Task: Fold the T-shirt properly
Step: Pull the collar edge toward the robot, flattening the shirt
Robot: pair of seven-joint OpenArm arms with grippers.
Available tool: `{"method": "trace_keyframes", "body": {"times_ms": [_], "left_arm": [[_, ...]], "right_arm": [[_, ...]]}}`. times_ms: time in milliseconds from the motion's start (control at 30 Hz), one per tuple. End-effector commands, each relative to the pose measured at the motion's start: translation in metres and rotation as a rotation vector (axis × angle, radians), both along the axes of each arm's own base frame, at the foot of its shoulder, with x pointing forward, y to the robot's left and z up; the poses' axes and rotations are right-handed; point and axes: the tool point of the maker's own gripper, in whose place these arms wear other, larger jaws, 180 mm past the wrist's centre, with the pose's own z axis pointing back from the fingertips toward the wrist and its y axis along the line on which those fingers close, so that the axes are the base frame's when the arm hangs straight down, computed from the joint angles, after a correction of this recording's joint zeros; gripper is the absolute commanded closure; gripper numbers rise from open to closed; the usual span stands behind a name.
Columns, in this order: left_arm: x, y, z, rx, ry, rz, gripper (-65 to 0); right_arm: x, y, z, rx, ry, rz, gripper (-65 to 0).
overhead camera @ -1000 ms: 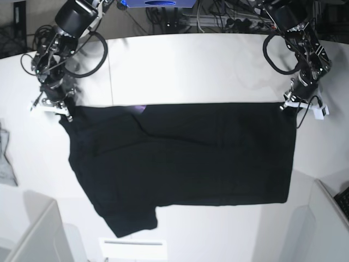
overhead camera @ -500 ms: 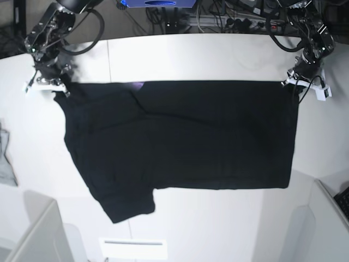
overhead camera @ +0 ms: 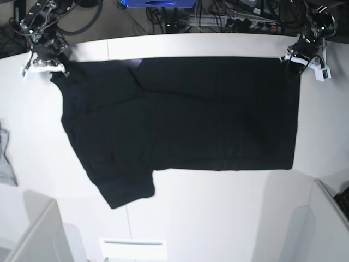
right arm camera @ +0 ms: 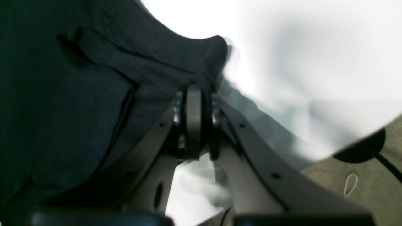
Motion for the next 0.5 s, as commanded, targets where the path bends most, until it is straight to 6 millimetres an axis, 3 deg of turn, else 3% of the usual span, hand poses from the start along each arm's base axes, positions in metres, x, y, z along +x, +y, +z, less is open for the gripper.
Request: {"method": "trace_keyframes", "body": {"times_ms": [0,200,467], "left_arm": [[-0.002,0.006,0.009,0.035,-0.009,-0.01,0.0],[-0.019,0.005,0.007,0.041,0.028,-0.017,0.0],[-0.037,0.005,0.002,0.041,0.072,-0.018,0.0]], "right_arm": [[0.0,-0.007,0.008,-0.033,-0.018,-0.002,0.0],[-0.02,-0.008,0.001,-0.034,0.027,-0.001,0.0],[-0.031,-0.009,0.002,-0.048,0.046,0.006,0.0]]}}
